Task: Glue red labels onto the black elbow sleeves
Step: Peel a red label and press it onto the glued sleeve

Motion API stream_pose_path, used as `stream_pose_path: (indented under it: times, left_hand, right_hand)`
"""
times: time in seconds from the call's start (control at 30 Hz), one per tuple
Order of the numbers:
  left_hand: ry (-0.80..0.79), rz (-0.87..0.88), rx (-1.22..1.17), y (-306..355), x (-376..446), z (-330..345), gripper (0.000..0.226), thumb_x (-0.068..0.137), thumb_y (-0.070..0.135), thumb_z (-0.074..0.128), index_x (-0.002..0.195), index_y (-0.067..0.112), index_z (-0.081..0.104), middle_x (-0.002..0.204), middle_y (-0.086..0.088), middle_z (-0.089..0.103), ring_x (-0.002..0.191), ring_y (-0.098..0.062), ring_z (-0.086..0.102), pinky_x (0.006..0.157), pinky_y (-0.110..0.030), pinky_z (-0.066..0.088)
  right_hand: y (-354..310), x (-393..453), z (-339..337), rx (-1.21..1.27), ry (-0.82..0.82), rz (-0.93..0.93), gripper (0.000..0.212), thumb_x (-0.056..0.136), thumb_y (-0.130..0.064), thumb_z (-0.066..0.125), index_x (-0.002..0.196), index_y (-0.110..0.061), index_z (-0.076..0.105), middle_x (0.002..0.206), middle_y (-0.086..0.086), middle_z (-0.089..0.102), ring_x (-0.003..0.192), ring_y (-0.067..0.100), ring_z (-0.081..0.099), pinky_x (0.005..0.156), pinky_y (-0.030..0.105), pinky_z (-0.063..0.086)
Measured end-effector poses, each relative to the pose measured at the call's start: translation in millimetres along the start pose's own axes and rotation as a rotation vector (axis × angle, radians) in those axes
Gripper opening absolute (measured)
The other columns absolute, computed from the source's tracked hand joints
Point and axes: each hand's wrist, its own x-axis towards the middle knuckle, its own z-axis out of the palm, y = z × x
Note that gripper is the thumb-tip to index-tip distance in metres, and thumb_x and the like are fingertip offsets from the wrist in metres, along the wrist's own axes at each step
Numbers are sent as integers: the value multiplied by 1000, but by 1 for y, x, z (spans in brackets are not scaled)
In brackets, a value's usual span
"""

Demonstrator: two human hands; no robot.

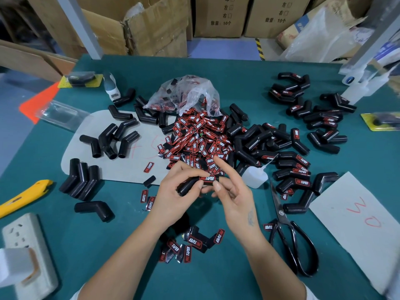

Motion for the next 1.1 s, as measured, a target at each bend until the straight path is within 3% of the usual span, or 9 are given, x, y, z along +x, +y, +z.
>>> stream_pose_path:
  times: [0.17, 0.27, 0.3, 0.4, 0.47, 0.63, 0.8, 0.97, 1.1]
  left_hand:
    - [0, 77, 25, -1, -1, 1, 13, 96, 23, 68, 107, 27, 75, 113, 10, 63, 110, -21, 65, 98, -33, 52]
    - [42, 91, 11, -2, -2, 2, 5, 94, 19, 75, 99, 18, 77, 109, 6, 69, 106, -23, 68, 89, -50, 58]
    - [50, 103, 18, -3, -2, 2, 5, 94, 15, 76, 98, 15, 79, 107, 5, 70, 104, -23, 69, 87, -51, 58]
    - [52, 116, 16, -1, -3, 2, 8, 93, 14, 76, 100, 12, 81, 104, 3, 69, 100, -22, 69, 87, -46, 59]
    - [46, 113, 16, -1, -3, 2, 11, 93, 17, 75, 100, 11, 81, 104, 3, 69, 100, -22, 69, 86, -46, 59]
    - [-28, 121, 35, -2, -1, -1, 8, 93, 8, 76, 100, 6, 80, 103, -2, 67, 98, -22, 69, 86, -44, 59]
    - [-58, 168, 65, -4, 1, -3, 7, 94, 8, 75, 99, 4, 78, 105, -2, 65, 101, -16, 68, 93, -26, 52]
    - [-62, 194, 65, -6, 0, -5, 7, 95, 11, 73, 101, 9, 77, 108, -3, 66, 104, -18, 68, 94, -27, 52]
    - [-46, 249, 85, -8, -1, -5, 7, 94, 2, 75, 101, 4, 77, 111, -7, 70, 113, -17, 71, 100, -30, 54]
  right_hand:
    - [2, -2, 1, -86, -30, -26, 50, 110, -19, 53, 157, -36, 45, 90, -7, 72, 91, 8, 67, 91, 20, 49]
    - [2, -4, 3, -136, -50, -36, 50, 111, -20, 51, 158, -36, 42, 87, -4, 69, 86, 16, 64, 89, 38, 54]
    - [1, -4, 4, -143, -56, -42, 50, 112, -19, 50, 159, -34, 42, 91, -2, 72, 90, 16, 67, 92, 36, 54]
    - [-2, -5, 3, -188, -69, -68, 51, 112, -12, 48, 160, -27, 40, 96, -2, 75, 97, 12, 71, 95, 20, 50]
    - [-3, -5, 3, -236, -65, -74, 54, 112, -11, 47, 160, -33, 40, 88, -4, 69, 84, 3, 63, 90, 17, 48]
    - [-6, -7, 2, -284, -53, -71, 59, 112, -9, 46, 158, -44, 39, 83, 18, 56, 77, 31, 51, 81, 18, 46]
    - [-3, -7, 2, -356, -46, -97, 54, 113, -16, 44, 159, -45, 39, 77, 6, 46, 66, 7, 35, 65, 19, 36]
    - [-4, -8, 2, -360, -50, -108, 54, 113, -17, 44, 159, -45, 39, 76, 1, 44, 64, 6, 35, 64, 17, 36]
    - [-7, -8, 2, -352, -55, -94, 59, 111, -15, 44, 158, -51, 37, 79, 10, 53, 67, 13, 40, 74, 20, 45]
